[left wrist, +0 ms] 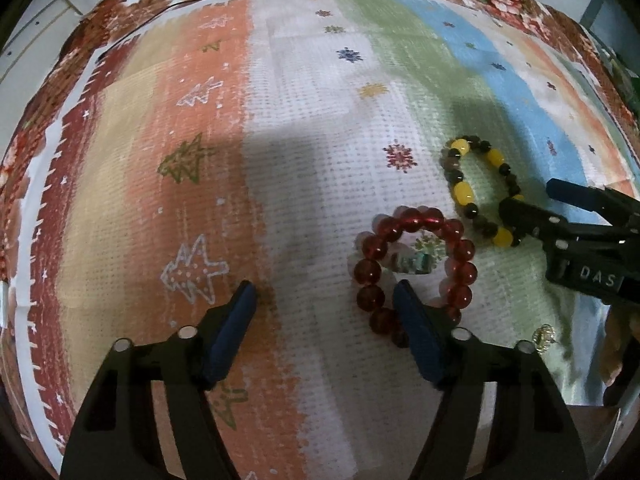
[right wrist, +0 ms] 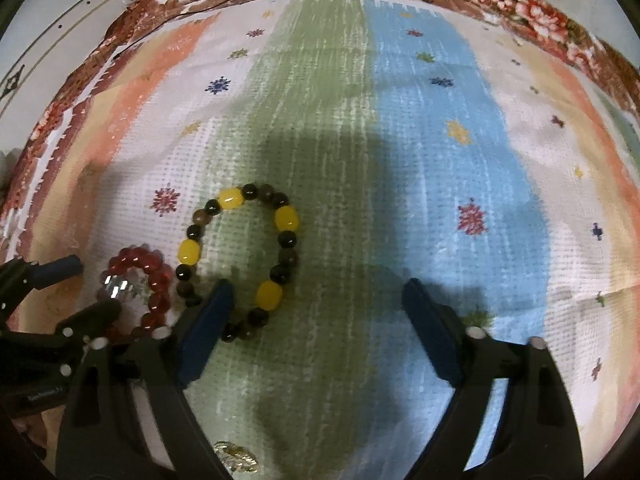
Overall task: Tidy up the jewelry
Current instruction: 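Close the left tool on the red bead bracelet while the right grasps the yellow-black bracelet, then lift both held bracelets and carry them over the silver tin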
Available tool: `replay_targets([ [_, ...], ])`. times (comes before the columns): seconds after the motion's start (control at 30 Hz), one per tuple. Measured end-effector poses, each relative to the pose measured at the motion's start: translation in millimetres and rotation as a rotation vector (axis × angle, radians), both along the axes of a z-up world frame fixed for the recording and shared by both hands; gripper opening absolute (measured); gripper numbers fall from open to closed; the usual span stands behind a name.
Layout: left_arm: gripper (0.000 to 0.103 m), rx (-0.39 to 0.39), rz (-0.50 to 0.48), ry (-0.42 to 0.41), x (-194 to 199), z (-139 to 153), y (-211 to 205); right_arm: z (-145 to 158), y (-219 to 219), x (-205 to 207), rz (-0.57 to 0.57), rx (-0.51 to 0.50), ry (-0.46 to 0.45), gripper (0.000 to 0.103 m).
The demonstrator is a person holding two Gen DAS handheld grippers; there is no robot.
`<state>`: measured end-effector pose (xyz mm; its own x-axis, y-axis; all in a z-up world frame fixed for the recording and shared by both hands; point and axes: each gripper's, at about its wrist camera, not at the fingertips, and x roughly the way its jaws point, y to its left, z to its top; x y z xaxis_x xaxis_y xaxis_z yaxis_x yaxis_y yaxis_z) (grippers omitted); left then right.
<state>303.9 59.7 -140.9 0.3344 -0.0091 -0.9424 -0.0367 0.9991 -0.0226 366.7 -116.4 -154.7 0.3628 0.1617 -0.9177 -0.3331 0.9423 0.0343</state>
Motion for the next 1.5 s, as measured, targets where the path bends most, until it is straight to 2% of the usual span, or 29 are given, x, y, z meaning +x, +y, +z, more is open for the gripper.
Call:
replay_targets([
  [0.1, 0.05, 0.024, -0.005, -0.007, 0, 2, 0, 1, 2, -1, 0.023, 0.001, -0.001, 0.066],
  [0.13, 0.04, 0.027, -0.007, -0.009, 0, 2, 0, 2, 2, -2, 0.033, 0.004, 0.0, 0.056],
  [0.17, 0.035, 0.033, -0.015, -0.009, -1, 2, 0, 2, 3, -4, 0.045, 0.01, 0.003, 0.042],
  [0.2, 0.023, 0.031, -0.025, -0.008, -2, 2, 0, 3, 4, -5, 0.054, 0.017, 0.01, 0.032],
  [0.23, 0.014, 0.022, -0.035, -0.006, -2, 2, 0, 2, 5, -5, 0.062, 0.035, 0.025, 0.013],
  [0.57, 0.013, -0.049, -0.021, -0.03, -5, 16, 8, 13, 4, -12, 0.077, 0.067, 0.023, 0.013],
  [0.83, 0.013, -0.1, -0.032, -0.089, -12, 44, 3, 40, 10, -25, 0.107, 0.071, -0.029, 0.013],
  [1.5, 0.013, -0.136, -0.038, -0.168, -40, 87, -7, 97, 17, -76, 0.167, 0.086, -0.125, 0.013],
])
